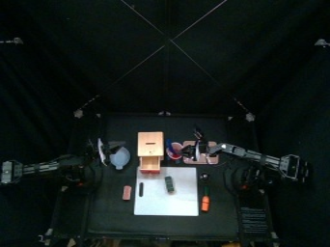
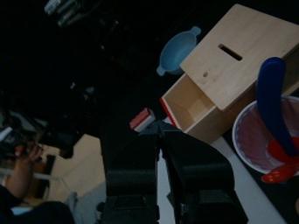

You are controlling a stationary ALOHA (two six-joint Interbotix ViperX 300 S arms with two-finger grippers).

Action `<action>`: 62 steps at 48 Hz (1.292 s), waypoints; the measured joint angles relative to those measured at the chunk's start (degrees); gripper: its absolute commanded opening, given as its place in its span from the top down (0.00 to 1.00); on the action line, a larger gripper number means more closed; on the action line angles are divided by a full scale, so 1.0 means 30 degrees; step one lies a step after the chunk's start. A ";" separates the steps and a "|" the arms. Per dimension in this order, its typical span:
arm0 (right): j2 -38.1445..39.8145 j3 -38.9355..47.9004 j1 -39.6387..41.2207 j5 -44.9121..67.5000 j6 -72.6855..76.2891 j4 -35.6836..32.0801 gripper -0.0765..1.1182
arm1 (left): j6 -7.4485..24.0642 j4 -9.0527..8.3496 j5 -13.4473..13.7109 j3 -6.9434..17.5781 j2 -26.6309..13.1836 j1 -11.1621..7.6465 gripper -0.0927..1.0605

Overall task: Place sushi on board then cut the sushi with the knife then place the pieces on the plate
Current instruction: Grasp knife edge with left hand

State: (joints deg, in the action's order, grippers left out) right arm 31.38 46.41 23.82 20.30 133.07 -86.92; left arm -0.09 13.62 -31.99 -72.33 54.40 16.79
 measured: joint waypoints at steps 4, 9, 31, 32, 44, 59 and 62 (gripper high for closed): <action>0.0762 0.1260 -0.0615 -0.0674 -0.0176 0.3457 0.64 | 0.0000 -0.0088 0.0000 0.0000 0.0000 0.0029 0.84; 0.1260 0.3164 -0.1729 -0.2256 -0.0205 0.6621 0.64 | 0.0000 -0.0234 0.0000 -0.0029 0.0000 0.0029 0.84; 0.3340 0.1436 -0.9141 -1.2393 -0.2842 0.9668 0.64 | 0.0000 -0.1172 0.0000 0.0088 0.0000 0.0205 0.84; 0.3398 0.1172 -0.9492 -1.2832 -0.3047 0.9756 0.64 | -0.0029 -0.1201 0.0000 0.0117 0.0000 0.0205 0.84; 0.3457 -0.3369 -1.3623 -2.1094 -1.2217 1.0928 0.64 | -0.0029 -0.1523 0.0000 0.0264 0.0000 0.0176 0.84; 0.1816 -0.3955 -0.5215 -2.1270 -3.2754 2.4404 0.63 | -0.0029 -0.1523 0.0000 0.0264 0.0000 0.0264 0.84; 0.1816 -0.3662 -0.3984 -2.0625 -3.7207 2.6514 0.62 | -0.0029 -0.1523 0.0000 0.0264 0.0000 0.0381 0.84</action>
State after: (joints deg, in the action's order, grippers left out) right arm 36.83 35.42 11.87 -41.57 21.45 -7.38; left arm -0.18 9.05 -31.99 -71.54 54.40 17.93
